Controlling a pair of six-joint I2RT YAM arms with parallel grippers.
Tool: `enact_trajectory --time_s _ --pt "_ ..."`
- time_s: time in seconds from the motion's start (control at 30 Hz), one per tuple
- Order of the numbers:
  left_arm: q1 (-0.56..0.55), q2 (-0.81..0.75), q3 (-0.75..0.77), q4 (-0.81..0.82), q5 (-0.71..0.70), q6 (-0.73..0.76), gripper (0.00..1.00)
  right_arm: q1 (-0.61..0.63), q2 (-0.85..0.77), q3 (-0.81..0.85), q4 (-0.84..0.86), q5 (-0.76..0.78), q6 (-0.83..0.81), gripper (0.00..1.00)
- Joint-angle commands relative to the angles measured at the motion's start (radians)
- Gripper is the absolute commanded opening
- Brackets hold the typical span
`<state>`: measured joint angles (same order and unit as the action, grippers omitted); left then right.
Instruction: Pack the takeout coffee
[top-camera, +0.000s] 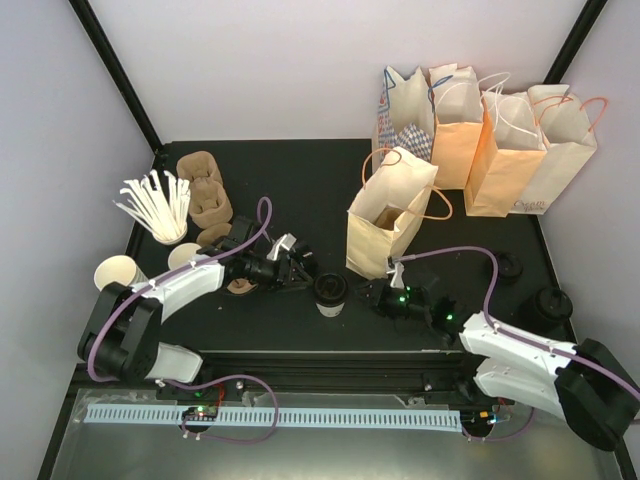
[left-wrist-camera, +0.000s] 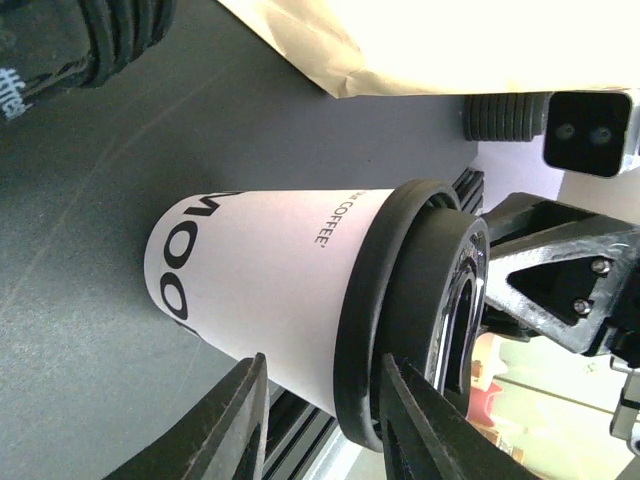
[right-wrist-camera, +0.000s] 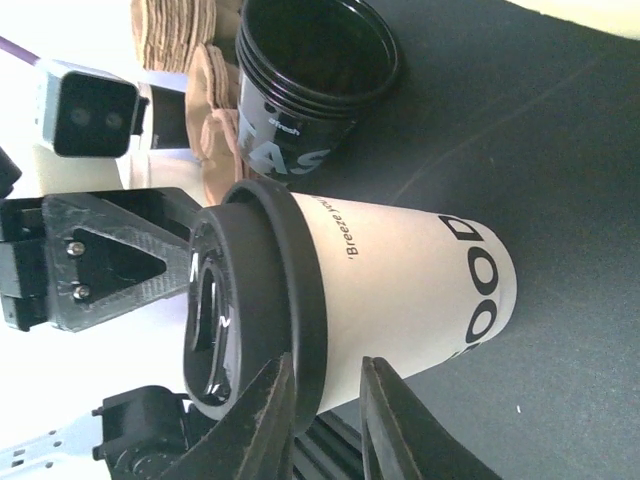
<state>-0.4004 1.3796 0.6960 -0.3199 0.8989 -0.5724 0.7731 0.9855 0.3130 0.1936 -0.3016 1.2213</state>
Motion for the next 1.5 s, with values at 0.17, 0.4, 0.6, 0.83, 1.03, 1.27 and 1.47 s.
enact_trajectory --time_s 0.17,0.4,0.6,0.83,1.03,1.27,1.47 --pt "0.006 0.018 -0.019 0.075 0.063 -0.012 0.30 -0.013 0.062 0.052 0.055 -0.063 -0.041 0.20" --pt "0.006 0.032 -0.024 0.080 0.074 -0.009 0.27 -0.021 0.071 0.057 0.049 -0.074 -0.052 0.21" --pt "0.006 0.055 -0.023 0.081 0.074 0.001 0.22 -0.023 0.117 0.075 0.032 -0.089 -0.059 0.17" --pt "0.006 0.078 -0.032 0.064 0.060 0.025 0.12 -0.029 0.157 0.057 0.045 -0.111 -0.036 0.12" --pt "0.006 0.105 -0.083 0.091 0.045 0.048 0.12 -0.037 0.184 -0.030 0.133 -0.138 0.021 0.12" --pt "0.006 0.148 -0.142 0.153 0.040 0.051 0.14 -0.037 0.269 -0.066 0.172 -0.185 0.020 0.12" --pt "0.006 0.158 -0.162 0.143 0.012 0.076 0.15 -0.037 0.308 -0.095 0.194 -0.205 0.023 0.12"
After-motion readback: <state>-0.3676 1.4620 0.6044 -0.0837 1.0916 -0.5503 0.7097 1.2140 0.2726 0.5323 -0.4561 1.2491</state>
